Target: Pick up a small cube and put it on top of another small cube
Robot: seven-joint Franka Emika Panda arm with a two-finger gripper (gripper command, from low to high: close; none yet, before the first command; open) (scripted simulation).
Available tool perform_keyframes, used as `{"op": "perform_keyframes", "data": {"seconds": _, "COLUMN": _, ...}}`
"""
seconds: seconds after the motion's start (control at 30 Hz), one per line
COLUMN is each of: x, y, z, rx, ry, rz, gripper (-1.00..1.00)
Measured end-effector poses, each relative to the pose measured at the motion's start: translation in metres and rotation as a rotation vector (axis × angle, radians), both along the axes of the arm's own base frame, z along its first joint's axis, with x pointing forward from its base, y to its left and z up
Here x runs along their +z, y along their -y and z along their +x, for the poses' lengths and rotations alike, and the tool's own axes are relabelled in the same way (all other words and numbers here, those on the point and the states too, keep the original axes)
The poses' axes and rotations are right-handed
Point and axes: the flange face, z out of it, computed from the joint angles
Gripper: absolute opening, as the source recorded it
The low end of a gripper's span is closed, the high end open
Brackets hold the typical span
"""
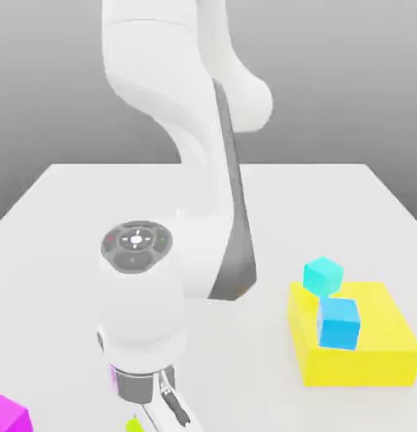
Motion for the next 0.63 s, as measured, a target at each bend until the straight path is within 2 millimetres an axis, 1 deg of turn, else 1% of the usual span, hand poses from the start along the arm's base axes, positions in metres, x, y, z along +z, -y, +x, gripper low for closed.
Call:
{"op": "perform_keyframes", "data": {"seconds": 0.03, "x": 0.000, "y": 0.000, "z": 0.000, "rx": 0.000, "ry": 0.001, "rz": 0.000, "gripper": -1.00}}
{"op": "perform_keyframes", "data": {"seconds": 0.07, "x": -0.005, "y": 0.000, "z": 0.000, "rx": 0.000, "ry": 0.000, "rz": 0.000, "gripper": -1.00}}
{"op": "perform_keyframes", "data": {"seconds": 0.1, "x": 0.001, "y": 0.000, "z": 0.000, "rx": -0.001, "ry": 0.000, "rz": 0.001, "gripper": -1.00}}
{"op": "perform_keyframes", "data": {"seconds": 0.13, "x": 0.011, "y": 0.000, "z": 0.001, "rx": -0.002, "ry": 0.001, "rz": 0.001, "gripper": -1.00}}
{"op": "perform_keyframes", "data": {"seconds": 0.23, "x": 0.051, "y": 0.003, "z": 0.000, "rx": -0.010, "ry": 0.000, "rz": 0.000, "gripper": -1.00}}
{"op": "perform_keyframes", "data": {"seconds": 0.3, "x": 0.070, "y": 0.053, "z": 0.002, "rx": -0.160, "ry": -0.003, "rz": -0.005, "gripper": -1.00}}
{"op": "perform_keyframes", "data": {"seconds": 0.37, "x": 0.084, "y": 0.103, "z": -0.003, "rx": -0.309, "ry": -0.003, "rz": -0.005, "gripper": -1.00}}
{"op": "perform_keyframes", "data": {"seconds": 0.4, "x": 0.089, "y": 0.128, "z": -0.006, "rx": -0.384, "ry": -0.002, "rz": -0.003, "gripper": -1.00}}
{"op": "perform_keyframes", "data": {"seconds": 0.43, "x": 0.088, "y": 0.153, "z": -0.009, "rx": -0.459, "ry": -0.001, "rz": -0.001, "gripper": -1.00}}
{"op": "perform_keyframes", "data": {"seconds": 0.47, "x": 0.078, "y": 0.178, "z": -0.013, "rx": -0.533, "ry": -0.001, "rz": 0.001, "gripper": -1.00}}
{"op": "perform_keyframes", "data": {"seconds": 0.5, "x": 0.064, "y": 0.191, "z": -0.016, "rx": -0.572, "ry": 0.000, "rz": 0.001, "gripper": -1.00}}
{"op": "perform_keyframes", "data": {"seconds": 0.53, "x": 0.055, "y": 0.197, "z": -0.017, "rx": -0.591, "ry": -0.001, "rz": 0.001, "gripper": 1.00}}
{"op": "perform_keyframes", "data": {"seconds": 0.63, "x": 0.055, "y": 0.197, "z": -0.017, "rx": -0.591, "ry": -0.001, "rz": 0.001, "gripper": 1.00}}
